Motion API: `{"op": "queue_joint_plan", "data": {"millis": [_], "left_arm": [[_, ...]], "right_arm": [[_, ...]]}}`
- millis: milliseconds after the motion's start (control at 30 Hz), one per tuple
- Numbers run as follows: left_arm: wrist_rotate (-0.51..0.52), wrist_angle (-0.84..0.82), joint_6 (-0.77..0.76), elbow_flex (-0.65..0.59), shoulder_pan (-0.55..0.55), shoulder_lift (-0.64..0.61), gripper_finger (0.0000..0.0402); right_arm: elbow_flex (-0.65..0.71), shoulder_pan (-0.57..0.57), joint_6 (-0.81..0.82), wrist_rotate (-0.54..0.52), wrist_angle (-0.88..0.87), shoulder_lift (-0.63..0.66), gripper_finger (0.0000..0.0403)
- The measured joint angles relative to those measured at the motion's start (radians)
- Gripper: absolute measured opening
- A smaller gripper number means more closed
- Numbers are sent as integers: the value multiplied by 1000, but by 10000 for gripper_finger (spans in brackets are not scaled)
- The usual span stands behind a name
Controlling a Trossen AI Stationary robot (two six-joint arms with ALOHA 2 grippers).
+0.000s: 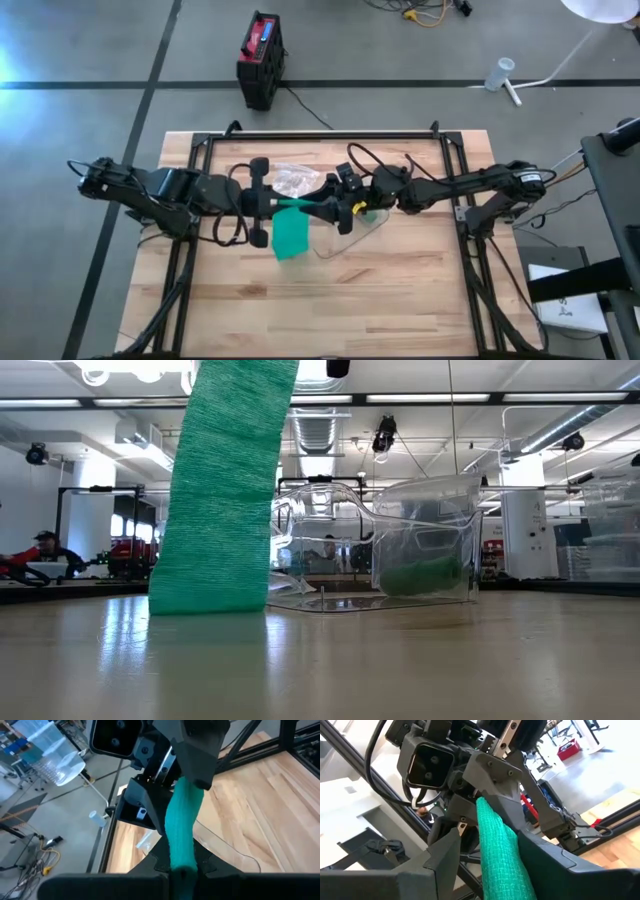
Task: Roll bandage
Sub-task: Roll the dark green bandage
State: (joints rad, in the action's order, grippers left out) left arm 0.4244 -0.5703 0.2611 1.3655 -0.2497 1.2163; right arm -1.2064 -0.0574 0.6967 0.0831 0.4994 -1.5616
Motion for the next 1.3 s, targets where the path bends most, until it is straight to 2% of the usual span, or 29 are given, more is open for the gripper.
{"op": "queue_joint_plan", "data": {"millis": [233,433,833,1033,1300], "left_arm": [[-5,10,-7,0,0,0,9],[-80,87,-24,0,-1,-1,9],[-91,53,-3,0,-3,-7,9],[-22,19,29,0,-4,-18,9],[-17,19,74,0,-4,-12,9]], "right_arm": [[0,-1,0,-7,-4,0,183],[0,-3,1,3,-8,0,184],[0,-2,0,-4,1,-1,198],[0,-2,12,-6,0,-1,210],[0,-1,43,-9,-14,-2,204]]}}
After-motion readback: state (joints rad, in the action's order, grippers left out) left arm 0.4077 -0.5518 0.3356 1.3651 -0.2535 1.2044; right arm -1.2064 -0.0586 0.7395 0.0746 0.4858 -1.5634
